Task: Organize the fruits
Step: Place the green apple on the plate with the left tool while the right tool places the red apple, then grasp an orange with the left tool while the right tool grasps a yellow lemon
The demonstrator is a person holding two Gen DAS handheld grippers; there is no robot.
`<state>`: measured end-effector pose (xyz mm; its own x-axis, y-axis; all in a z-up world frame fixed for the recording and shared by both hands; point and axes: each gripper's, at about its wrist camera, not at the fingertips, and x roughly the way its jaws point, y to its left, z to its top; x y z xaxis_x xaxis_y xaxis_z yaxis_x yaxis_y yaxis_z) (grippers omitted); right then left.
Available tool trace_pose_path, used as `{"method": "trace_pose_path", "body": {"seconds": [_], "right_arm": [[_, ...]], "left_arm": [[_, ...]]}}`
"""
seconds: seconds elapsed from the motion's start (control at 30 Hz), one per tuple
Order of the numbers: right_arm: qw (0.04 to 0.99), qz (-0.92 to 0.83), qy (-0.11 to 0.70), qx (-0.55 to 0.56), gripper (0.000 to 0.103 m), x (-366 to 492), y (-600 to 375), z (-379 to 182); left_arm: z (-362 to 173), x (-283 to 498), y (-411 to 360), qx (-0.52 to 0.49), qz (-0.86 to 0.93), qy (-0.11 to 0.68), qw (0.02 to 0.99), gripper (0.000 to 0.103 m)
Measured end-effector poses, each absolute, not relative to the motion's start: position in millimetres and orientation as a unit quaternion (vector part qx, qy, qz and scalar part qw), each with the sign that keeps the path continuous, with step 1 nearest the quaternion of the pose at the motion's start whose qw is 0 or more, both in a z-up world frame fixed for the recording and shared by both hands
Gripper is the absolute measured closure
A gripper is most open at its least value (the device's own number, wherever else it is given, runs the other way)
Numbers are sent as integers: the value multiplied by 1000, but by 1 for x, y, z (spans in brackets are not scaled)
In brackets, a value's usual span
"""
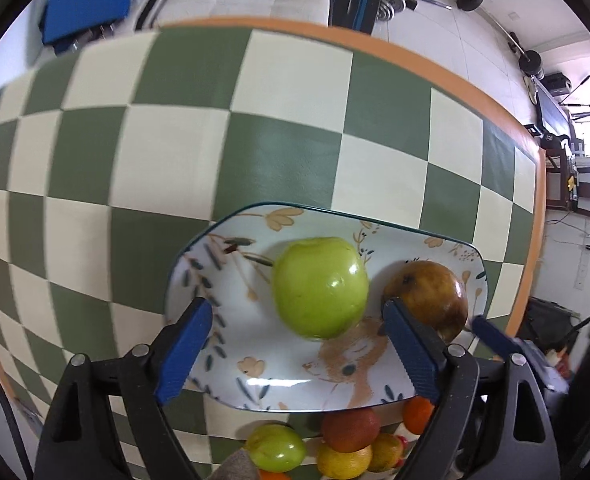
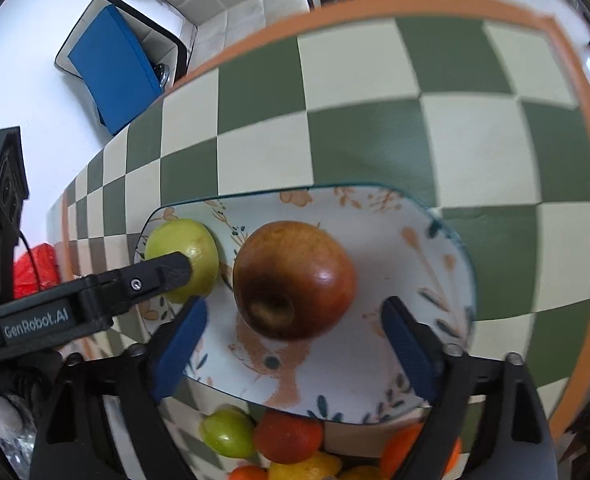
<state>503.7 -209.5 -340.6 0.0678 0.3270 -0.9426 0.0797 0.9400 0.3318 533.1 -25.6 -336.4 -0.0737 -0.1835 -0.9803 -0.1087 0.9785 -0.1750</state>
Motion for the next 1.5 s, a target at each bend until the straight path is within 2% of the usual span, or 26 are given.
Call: {"method": "trace_pose_path", "body": {"seconds": [0.2,0.4,1.1,1.5], "right_arm": [[764,29,641,69,8,465,-212,-307],[779,-10,625,45,8,426,-219,-283],[850,-22,525,43,8,292,-221,-147],[864,-8,497,76,8,238,-221,-92]], "left_arm": [[-305,502,-24,-37,4,690,723,15],[-275,460,-24,7,26,646,763,15],[-156,331,-38,29,5,552,833,15],[-117,288,-35,29,-8,523,852,15]]}}
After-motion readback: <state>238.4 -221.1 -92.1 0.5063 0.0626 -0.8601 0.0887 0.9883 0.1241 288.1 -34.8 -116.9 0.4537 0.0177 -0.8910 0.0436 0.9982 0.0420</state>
